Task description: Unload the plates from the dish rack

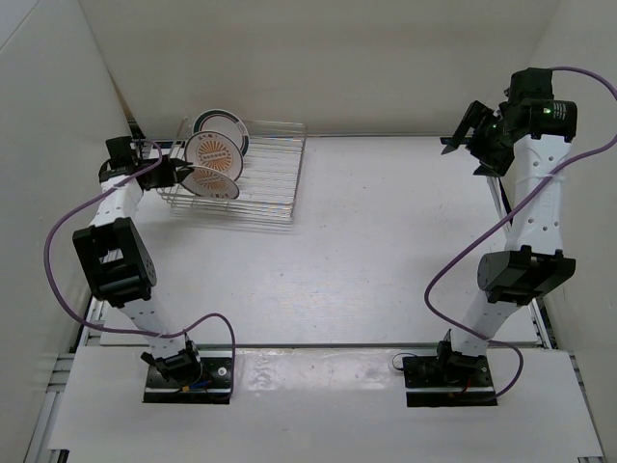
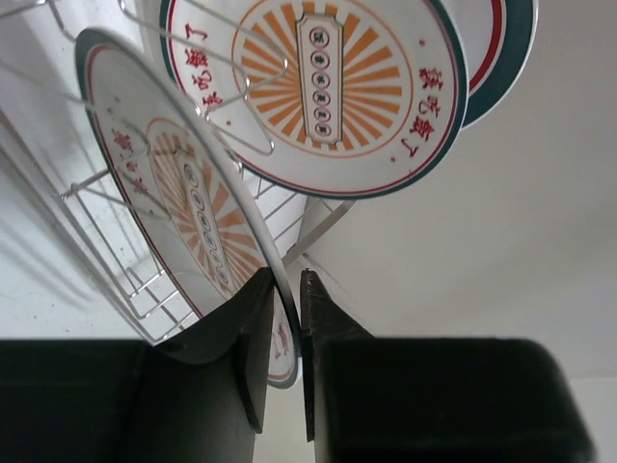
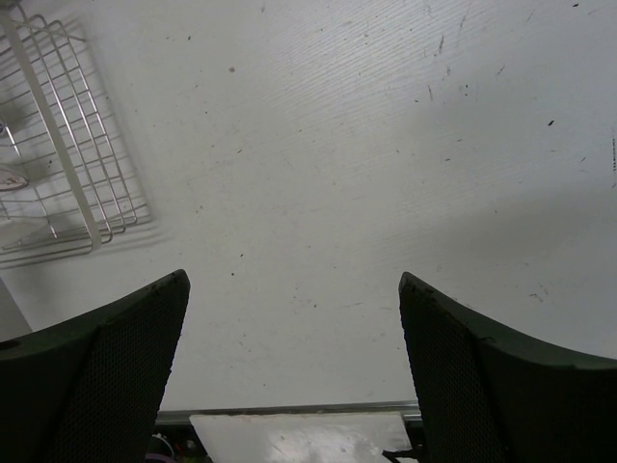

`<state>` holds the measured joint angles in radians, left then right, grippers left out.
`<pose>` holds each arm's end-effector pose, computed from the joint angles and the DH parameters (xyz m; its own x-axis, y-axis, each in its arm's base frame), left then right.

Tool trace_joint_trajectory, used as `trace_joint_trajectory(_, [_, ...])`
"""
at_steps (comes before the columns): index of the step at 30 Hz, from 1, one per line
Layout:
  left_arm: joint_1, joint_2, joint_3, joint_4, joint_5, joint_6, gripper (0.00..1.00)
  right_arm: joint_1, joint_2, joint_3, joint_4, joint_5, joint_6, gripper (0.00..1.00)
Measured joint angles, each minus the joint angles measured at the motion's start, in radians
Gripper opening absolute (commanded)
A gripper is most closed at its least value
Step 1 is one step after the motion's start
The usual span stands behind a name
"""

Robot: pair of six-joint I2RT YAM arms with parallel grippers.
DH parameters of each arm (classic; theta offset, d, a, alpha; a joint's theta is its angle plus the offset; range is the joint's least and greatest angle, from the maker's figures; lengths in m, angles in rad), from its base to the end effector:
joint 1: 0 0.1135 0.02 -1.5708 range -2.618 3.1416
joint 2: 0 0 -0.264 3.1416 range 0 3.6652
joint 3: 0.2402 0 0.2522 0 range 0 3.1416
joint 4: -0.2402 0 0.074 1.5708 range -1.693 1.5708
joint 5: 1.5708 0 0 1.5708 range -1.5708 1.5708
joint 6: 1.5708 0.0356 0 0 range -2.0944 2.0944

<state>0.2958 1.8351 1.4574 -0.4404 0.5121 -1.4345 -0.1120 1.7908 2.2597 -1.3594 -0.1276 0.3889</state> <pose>0.3978 0.1030 0.2571 -0.1606 -0.9518 0.2614 -0.6827 -0.0842 -0.7259 0.3362 -0.0333 0.4504 -0.7029 0.4575 -0.5445 0.3219 0.8874 0.3300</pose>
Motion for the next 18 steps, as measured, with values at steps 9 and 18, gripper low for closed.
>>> trace_joint_trajectory(9, [-0.003, -0.077, -0.045, -0.05, -0.008, 0.023, 0.0, 0.0, 0.0, -0.026, -0.001, -0.011, 0.0, 0.9])
trace_joint_trajectory(18, [-0.003, -0.195, -0.093, -0.122, -0.048, 0.062, 0.0, -0.005, 0.0, -0.052, 0.0, -0.019, 0.0, 0.9])
